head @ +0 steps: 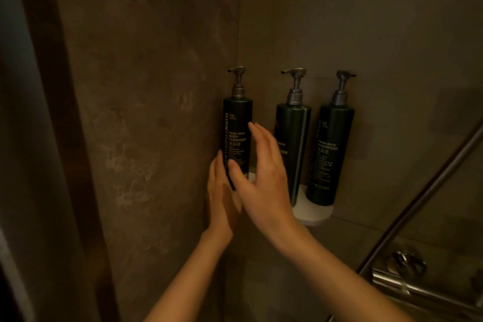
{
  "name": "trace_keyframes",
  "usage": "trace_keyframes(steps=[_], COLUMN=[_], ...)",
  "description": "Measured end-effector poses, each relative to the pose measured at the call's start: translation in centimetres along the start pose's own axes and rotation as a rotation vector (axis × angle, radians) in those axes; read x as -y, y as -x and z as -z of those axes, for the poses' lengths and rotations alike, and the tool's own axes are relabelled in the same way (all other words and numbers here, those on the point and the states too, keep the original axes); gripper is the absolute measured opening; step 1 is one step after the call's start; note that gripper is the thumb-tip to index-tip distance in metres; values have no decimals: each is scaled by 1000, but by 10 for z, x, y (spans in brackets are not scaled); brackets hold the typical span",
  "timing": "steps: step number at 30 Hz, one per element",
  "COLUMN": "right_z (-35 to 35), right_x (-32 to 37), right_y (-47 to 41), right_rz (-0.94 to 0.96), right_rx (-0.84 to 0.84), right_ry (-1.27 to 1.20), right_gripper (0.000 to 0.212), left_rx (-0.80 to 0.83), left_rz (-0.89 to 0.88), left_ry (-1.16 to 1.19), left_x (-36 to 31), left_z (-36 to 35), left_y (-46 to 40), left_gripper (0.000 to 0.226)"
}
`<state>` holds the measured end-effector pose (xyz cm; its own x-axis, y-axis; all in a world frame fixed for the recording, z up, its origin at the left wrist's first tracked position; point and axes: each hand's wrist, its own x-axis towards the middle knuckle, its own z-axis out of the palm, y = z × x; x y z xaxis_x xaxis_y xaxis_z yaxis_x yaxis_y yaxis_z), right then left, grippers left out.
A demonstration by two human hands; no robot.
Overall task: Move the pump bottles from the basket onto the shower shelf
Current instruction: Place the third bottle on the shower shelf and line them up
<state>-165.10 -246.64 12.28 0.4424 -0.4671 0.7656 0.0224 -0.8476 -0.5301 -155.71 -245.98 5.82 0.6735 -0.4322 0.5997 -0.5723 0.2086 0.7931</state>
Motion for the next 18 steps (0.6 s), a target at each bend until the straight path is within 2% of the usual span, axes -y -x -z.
trace_keyframes(steps=[3, 7, 14, 18], right_z=[19, 33, 24, 23], right_x=[-7, -27, -55, -66], right_y=[13, 17, 2, -13], right_rz=[97, -1, -237, -266], right_rx=[-119, -234, -163, -180], right_ry=[125, 189, 139, 124], right_gripper=[63, 75, 100, 94], left_rx=[-8, -42, -81, -61], left_rz=[42, 84, 55, 37], left_ry=[-136, -118, -152, -158], left_x=[-4, -3, 1, 3], left_z=[-6, -12, -15, -14], left_y=[-15, -27, -29, -32], left_gripper=[77, 71, 74, 74])
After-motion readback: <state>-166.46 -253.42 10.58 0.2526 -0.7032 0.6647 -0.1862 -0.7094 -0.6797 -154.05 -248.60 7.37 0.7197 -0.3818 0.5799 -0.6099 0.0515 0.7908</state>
